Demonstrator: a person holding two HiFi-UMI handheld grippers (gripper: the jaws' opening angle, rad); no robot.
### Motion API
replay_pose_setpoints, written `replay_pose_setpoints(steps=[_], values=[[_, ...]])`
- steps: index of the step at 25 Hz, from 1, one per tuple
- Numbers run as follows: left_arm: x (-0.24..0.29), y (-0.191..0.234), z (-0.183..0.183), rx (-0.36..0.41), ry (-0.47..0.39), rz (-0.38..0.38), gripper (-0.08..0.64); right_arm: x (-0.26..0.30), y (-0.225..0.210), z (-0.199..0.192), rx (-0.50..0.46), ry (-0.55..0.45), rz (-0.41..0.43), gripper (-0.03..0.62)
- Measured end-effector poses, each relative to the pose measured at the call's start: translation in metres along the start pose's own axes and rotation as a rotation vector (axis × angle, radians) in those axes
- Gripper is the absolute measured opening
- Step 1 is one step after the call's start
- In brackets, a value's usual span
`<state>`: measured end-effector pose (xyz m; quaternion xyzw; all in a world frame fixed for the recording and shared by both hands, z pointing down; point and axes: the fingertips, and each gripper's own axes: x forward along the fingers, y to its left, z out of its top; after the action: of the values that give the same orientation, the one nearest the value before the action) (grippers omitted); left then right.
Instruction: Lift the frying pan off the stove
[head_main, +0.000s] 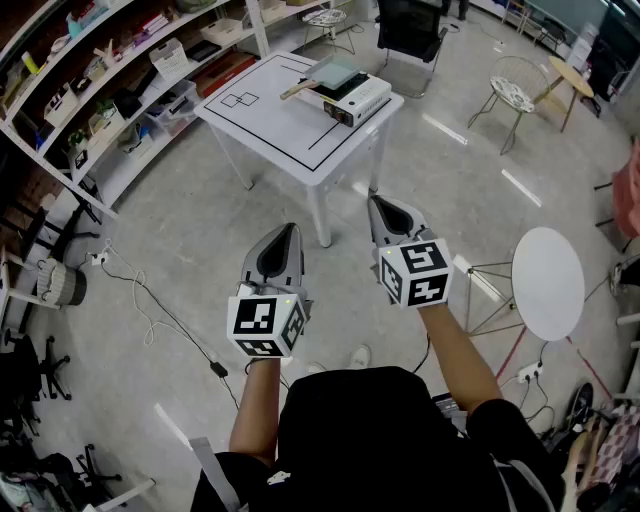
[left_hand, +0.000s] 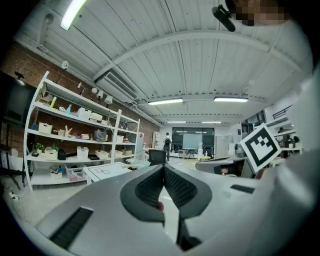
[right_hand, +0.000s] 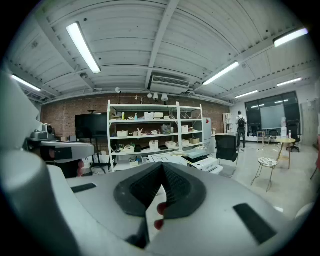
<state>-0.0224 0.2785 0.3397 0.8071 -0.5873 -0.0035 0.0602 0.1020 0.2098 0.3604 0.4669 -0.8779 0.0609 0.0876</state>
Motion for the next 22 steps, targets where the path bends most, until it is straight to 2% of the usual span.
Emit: replay_pose_setpoints(steps=[6, 14, 22], values=[[0.006, -0.014, -0.003, 0.002, 0.002, -0.004, 0.011, -0.006, -0.009, -0.005, 0.043, 0.007, 0.025, 0.002], [0.010, -0.032, -0.012, 0.005, 0.006, 0.008, 0.011, -0.018, -0.019, -0.017, 0.046, 0.024, 0.062, 0.002], [0.013, -0.041, -0.014, -0.024, 0.002, 0.005, 0.011, -0.018, -0.028, -0.019, 0.060, 0.022, 0.069, 0.002]])
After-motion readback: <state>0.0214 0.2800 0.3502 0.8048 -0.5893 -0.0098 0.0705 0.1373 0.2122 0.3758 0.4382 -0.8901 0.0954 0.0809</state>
